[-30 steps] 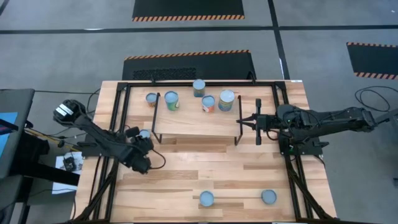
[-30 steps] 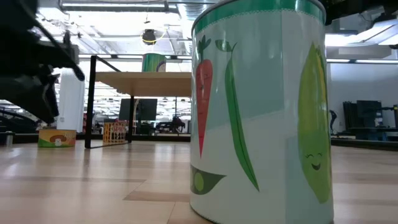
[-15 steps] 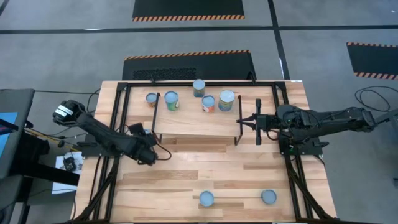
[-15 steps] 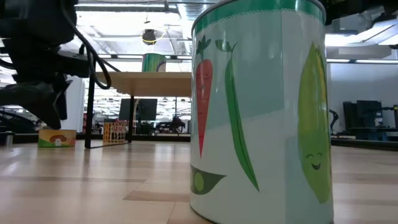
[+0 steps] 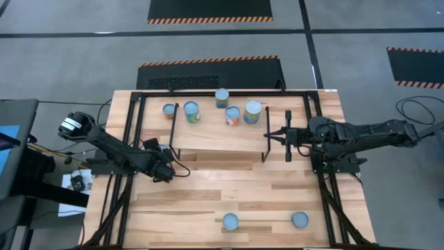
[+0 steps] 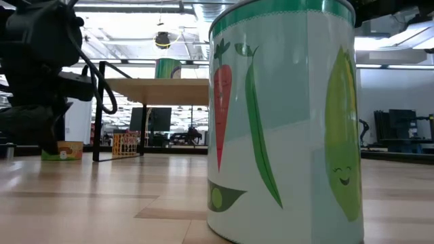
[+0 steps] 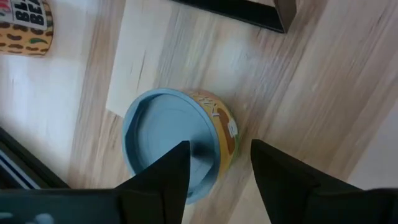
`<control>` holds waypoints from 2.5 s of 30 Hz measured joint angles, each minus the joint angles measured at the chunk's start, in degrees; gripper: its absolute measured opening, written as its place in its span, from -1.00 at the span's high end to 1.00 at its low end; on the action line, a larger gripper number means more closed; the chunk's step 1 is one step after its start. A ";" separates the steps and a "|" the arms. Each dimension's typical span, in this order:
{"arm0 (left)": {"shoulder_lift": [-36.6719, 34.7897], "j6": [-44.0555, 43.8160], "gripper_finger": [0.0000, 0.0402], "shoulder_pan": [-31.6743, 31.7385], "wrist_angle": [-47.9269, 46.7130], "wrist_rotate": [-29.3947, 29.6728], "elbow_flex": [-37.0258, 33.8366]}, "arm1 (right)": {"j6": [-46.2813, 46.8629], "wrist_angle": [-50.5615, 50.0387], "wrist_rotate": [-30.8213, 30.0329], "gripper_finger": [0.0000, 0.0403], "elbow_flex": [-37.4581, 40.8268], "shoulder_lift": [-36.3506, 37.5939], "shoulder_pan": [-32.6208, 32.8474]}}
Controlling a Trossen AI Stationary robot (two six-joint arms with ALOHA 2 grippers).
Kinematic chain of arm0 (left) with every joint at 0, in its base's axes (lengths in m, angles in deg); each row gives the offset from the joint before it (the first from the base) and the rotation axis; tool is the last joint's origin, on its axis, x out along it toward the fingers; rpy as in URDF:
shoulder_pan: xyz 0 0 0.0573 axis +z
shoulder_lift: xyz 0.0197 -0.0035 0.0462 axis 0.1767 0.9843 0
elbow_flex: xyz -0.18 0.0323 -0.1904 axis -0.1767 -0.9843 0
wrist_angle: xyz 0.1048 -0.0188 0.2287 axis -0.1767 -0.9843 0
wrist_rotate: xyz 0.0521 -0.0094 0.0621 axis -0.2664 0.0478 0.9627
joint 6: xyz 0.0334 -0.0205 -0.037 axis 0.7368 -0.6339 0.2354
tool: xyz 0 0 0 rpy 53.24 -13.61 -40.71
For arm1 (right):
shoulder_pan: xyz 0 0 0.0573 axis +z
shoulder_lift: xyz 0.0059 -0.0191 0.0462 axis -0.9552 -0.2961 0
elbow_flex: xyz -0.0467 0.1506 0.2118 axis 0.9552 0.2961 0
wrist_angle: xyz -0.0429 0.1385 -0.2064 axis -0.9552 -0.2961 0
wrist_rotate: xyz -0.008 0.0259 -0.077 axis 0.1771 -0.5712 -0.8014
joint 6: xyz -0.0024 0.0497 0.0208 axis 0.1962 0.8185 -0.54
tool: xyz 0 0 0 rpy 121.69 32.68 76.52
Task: Pick and place cans onto a shelf
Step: Put the yellow can on the shelf
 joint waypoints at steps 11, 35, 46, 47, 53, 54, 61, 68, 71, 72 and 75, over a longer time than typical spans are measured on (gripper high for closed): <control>-0.02 0.94 0.82 0.00 -0.03 0.42 0.02 | 0.11 0.02 0.00 0.95 0.00 0.00 0.00; -12.88 1.79 0.99 -9.40 7.60 -31.38 11.55 | 0.48 0.00 0.00 0.95 0.00 0.00 0.00; -8.66 23.82 0.99 -1.20 10.93 -14.10 30.07 | 0.59 0.33 0.00 0.95 0.00 0.00 0.01; -7.11 26.27 0.99 0.56 10.16 -14.95 32.25 | 0.59 0.28 0.00 0.95 0.00 0.00 0.02; 3.53 39.80 0.99 12.29 2.49 -19.98 44.87 | 0.59 0.02 0.00 0.95 0.00 -0.01 0.00; 5.36 41.27 0.99 14.19 0.79 -20.52 46.85 | 0.59 0.04 0.00 0.95 0.00 0.00 0.01; 15.82 48.57 0.99 25.18 -6.34 -17.99 59.63 | 0.56 -0.39 0.00 0.95 0.00 0.00 0.01; 22.33 54.58 0.99 33.23 -8.88 -19.41 65.11 | 0.52 -0.45 0.00 0.95 0.00 0.00 0.00; 24.19 55.80 0.99 35.74 -8.78 -19.69 65.57 | 0.50 -0.43 0.00 0.95 0.00 0.00 0.02; 24.54 55.87 0.99 36.47 -8.80 -19.71 65.57 | 0.50 -0.42 0.00 0.95 0.00 -0.02 0.02; 24.62 56.20 0.99 38.03 -8.62 -19.71 65.58 | 0.50 -0.42 0.00 0.95 0.00 0.00 0.02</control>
